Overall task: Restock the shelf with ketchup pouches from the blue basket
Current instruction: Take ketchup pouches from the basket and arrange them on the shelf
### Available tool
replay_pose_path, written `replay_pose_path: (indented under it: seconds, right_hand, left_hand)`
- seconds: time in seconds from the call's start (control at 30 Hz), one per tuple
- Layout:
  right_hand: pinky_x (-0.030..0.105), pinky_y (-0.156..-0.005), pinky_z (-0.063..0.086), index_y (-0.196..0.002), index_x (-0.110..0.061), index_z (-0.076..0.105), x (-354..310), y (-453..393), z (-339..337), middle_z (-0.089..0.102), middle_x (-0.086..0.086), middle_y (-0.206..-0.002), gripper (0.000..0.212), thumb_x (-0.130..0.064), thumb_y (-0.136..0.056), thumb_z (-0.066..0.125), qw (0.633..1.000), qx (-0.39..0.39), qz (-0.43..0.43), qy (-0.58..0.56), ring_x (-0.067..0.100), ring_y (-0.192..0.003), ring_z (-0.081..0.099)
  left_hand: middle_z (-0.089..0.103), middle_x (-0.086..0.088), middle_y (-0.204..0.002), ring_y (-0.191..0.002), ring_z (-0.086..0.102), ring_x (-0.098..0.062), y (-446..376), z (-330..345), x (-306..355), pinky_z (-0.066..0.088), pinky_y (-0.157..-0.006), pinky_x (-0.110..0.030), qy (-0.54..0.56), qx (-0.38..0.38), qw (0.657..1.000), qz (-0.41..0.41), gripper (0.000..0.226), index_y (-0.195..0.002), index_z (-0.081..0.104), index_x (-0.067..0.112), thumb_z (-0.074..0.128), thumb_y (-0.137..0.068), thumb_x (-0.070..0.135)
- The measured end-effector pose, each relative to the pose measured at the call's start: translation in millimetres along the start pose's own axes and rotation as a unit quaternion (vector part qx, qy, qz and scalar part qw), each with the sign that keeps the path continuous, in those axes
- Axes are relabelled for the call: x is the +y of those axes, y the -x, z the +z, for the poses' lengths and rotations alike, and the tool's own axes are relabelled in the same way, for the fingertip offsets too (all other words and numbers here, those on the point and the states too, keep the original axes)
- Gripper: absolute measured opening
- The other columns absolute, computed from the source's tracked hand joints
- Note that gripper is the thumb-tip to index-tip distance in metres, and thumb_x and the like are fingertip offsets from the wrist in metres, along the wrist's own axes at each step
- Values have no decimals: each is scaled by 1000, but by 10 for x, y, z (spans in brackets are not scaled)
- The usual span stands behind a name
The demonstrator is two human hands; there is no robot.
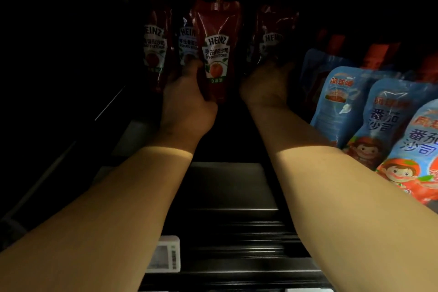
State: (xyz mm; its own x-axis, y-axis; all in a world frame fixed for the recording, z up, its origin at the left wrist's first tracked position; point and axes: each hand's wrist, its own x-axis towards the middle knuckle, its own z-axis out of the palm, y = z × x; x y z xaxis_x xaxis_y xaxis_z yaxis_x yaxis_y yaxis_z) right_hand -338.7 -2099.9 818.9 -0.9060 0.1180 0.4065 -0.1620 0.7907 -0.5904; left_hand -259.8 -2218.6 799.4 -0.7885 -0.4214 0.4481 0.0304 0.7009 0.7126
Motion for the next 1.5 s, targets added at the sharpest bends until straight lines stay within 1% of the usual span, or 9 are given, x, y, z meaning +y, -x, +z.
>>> replay_pose_path:
  seconds: [0.17,0.3,0.5,0.67,0.87,0.97,1.1,1.37,1.5]
  right_hand:
    - [40,-117,29,-156,-7,25,-205,85,-98,33,24,-155,83,-41,-91,63,989,112,-77,-63,39,-144,32]
    - [19,-85,44,-145,-15,44,-266,171,-73,67,3,-126,79,-49,-81,74,974,42,-125,-187,20,-114,63]
    - [29,-103,45,-153,-18,33,-129,-23,67,54,5,-145,85,-51,-85,72,986,-54,-71,-141,26,-130,53]
    - [35,-103,48,-148,-11,42,-112,-6,148,58,14,-139,64,-34,-93,65,990,-19,-86,-106,33,-126,55]
    - [33,-96,49,-134,-6,56,-92,22,135,62,16,-131,50,-40,-97,59,995,-1,-71,-64,33,-121,59]
    - [39,-113,35,-151,-7,35,-64,101,48,40,22,-152,81,-45,-89,69,995,46,-54,-63,38,-140,39]
    - [51,-120,22,-160,-15,5,-3,128,10,4,26,-163,114,-61,-80,72,998,48,10,-50,44,-150,14]
    - [52,-123,19,-160,-23,-6,46,-15,228,-1,16,-167,134,-75,-66,74,992,-33,59,-109,37,-153,9]
    - [48,-121,17,-160,-23,-4,71,17,208,3,16,-166,133,-75,-66,74,993,-22,59,-102,36,-153,10]
  left_hand:
    - [54,-3,-145,-136,49,-24,23,-37,29,41,-114,-40,15,-62,998,17,65,-149,45,30,70,-90,16]
    - [62,-5,-135,-126,57,-26,61,-42,40,42,-98,-26,17,-114,993,35,52,-140,54,23,60,-91,7]
    - [64,-3,-134,-127,57,-24,-2,-47,-17,44,-111,-36,57,-101,993,-8,55,-139,57,26,54,-90,0]
    - [59,0,-140,-130,54,-22,26,-19,-12,37,-101,-23,24,-143,989,16,60,-145,50,32,58,-92,7]
    - [61,-6,-133,-126,56,-25,-20,-158,-5,43,-102,-23,9,50,998,-37,43,-130,62,22,70,-88,18]
    - [47,-13,-137,-125,52,-31,-124,-306,-92,46,-107,-35,17,138,988,-72,64,-136,51,14,76,-80,32]
    - [36,-13,-142,-129,46,-32,-305,-287,-185,44,-110,-35,13,98,988,-116,96,-146,35,14,87,-70,42]
    - [14,-18,-161,-143,35,-40,-512,-37,-273,41,-108,-50,-28,79,979,-185,126,-159,5,17,83,-70,59]
    - [26,-18,-154,-137,42,-40,-499,-18,-248,46,-106,-51,-64,64,979,-183,116,-156,15,16,82,-71,58]
